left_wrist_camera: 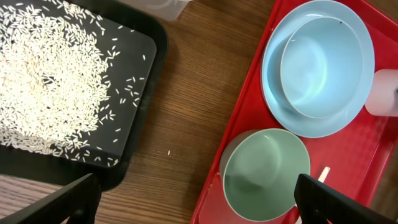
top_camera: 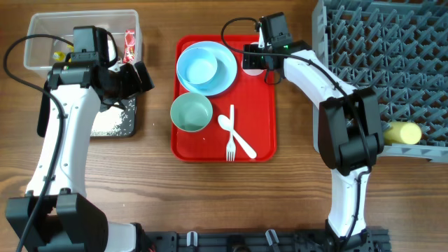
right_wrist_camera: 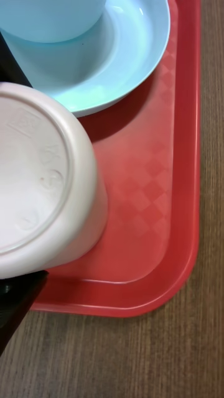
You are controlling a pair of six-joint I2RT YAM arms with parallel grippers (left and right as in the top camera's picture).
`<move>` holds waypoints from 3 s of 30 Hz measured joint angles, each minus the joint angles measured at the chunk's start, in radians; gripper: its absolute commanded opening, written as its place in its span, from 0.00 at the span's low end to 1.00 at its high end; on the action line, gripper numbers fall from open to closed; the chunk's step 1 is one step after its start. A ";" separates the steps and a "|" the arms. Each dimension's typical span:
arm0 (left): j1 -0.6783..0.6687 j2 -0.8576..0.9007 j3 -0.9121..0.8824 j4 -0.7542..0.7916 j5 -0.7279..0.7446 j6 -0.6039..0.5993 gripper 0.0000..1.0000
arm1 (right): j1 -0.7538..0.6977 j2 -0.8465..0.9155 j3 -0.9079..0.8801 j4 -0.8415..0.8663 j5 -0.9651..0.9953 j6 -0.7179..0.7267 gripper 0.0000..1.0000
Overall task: Sort waste into correct bins and load items into the dishwasher rack
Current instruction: 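Grasp the white cup with the right gripper, then carry the white cup into the dish rack and release it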
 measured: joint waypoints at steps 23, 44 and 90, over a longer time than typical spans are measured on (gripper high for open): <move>0.000 0.001 0.000 0.010 -0.005 0.000 1.00 | -0.001 -0.402 0.000 -0.464 0.026 -0.019 0.56; 0.000 0.001 0.000 0.025 -0.023 0.000 1.00 | -0.292 -1.056 -0.217 -0.869 0.252 0.045 0.54; 0.000 0.001 0.000 0.017 -0.023 0.000 1.00 | -0.620 -0.695 -0.556 -0.502 0.115 0.092 0.88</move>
